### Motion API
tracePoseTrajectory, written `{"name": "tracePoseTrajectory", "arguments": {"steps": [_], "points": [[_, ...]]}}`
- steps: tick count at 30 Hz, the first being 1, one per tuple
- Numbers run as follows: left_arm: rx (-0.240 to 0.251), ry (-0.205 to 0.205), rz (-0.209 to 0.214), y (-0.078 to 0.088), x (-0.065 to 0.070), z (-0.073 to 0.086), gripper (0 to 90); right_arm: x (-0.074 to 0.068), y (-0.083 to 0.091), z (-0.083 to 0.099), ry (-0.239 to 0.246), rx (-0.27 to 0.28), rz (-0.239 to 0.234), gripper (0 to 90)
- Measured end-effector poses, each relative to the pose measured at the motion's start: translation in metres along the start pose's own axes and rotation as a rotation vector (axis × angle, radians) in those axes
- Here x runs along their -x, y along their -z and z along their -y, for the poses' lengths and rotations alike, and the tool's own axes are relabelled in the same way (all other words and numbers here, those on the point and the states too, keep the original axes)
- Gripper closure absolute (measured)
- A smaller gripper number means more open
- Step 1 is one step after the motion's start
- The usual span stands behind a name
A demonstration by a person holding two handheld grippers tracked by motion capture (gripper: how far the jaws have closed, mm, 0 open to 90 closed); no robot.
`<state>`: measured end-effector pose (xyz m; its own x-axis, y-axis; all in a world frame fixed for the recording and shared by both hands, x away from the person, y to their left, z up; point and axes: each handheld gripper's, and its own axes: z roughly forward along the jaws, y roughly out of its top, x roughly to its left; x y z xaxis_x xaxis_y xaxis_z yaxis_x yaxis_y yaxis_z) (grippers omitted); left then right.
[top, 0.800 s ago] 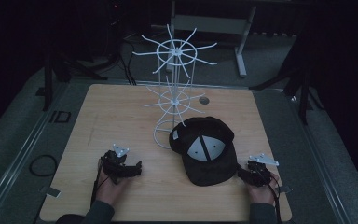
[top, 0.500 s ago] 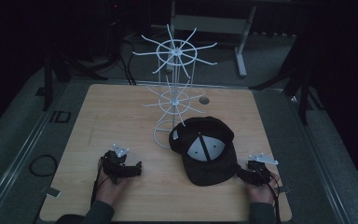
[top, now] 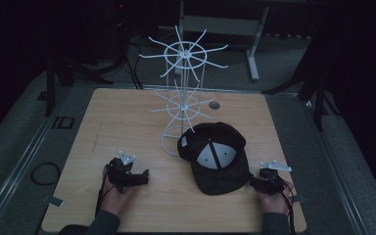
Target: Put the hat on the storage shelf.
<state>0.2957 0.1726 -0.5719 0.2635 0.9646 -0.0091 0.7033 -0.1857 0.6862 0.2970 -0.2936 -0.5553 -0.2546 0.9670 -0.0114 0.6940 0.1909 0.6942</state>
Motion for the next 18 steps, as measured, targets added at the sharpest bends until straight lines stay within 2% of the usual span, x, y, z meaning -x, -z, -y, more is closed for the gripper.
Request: {"name": "tracePoseTrajectory", "arguments": {"steps": [3,9,11,18], "points": [[0.001,0.001,0.000,0.000,0.000,0.000,0.1,0.002,0.002,0.000,-0.020,0.006,-0.020,56.5],[0.001,0.000,0.000,0.000,0.000,0.000,0.1,0.007,0.018,-0.005,-0.052,0.055,-0.056,60.5],[0.001,0.001,0.000,0.000,0.000,0.000,0.1,0.008,0.023,-0.006,-0.068,0.069,-0.086,63.6],[0.001,0.001,0.000,0.000,0.000,0.000,0.1,0.009,0.043,-0.013,-0.074,0.137,-0.102,60.4]]}}
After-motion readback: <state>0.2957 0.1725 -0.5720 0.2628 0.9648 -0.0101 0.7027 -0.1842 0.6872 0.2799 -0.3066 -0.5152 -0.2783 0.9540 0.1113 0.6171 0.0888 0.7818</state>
